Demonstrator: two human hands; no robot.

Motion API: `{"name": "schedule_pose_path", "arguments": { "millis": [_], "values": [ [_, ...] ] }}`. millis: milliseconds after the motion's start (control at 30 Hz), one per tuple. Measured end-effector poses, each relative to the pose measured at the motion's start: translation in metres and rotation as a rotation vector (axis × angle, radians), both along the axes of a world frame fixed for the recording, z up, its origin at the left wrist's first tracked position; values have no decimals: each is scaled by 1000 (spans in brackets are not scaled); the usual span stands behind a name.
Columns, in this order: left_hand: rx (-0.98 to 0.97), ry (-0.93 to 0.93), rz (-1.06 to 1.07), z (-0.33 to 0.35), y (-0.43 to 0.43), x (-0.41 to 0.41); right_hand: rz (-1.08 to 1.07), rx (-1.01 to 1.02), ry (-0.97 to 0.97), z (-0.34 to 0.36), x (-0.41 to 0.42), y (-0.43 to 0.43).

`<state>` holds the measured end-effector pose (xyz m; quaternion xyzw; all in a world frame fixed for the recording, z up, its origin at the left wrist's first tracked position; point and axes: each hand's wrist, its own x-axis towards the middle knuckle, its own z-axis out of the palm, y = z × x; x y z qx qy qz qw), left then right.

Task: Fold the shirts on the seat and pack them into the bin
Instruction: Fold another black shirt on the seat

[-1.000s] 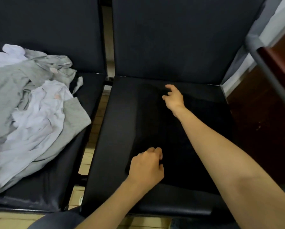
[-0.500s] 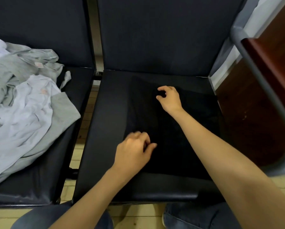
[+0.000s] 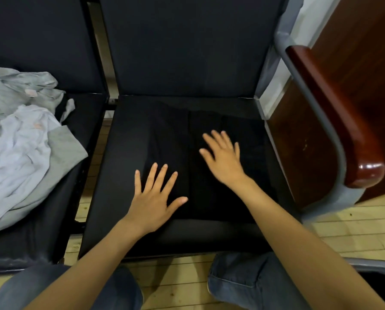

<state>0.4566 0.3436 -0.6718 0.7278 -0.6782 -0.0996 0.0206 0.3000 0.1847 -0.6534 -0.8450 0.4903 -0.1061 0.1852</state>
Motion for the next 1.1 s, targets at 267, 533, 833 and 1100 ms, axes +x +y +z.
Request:
{"name": "schedule_pose_path", "arguments": {
  "millis": [267, 533, 833, 1100],
  "values": [
    [-344, 283, -340, 10, -27, -114, -556, 270, -184, 21, -78, -76],
    [-457, 217, -357, -6, -49, -174, -453, 404, -138, 11, -83, -107],
    [-433, 518, 24, 21, -32, -164, -557, 541, -532, 24, -75, -107],
    [-342, 439, 410, 19, 10, -106, -397, 698, -707, 48, 25, -106]
  ]
}}
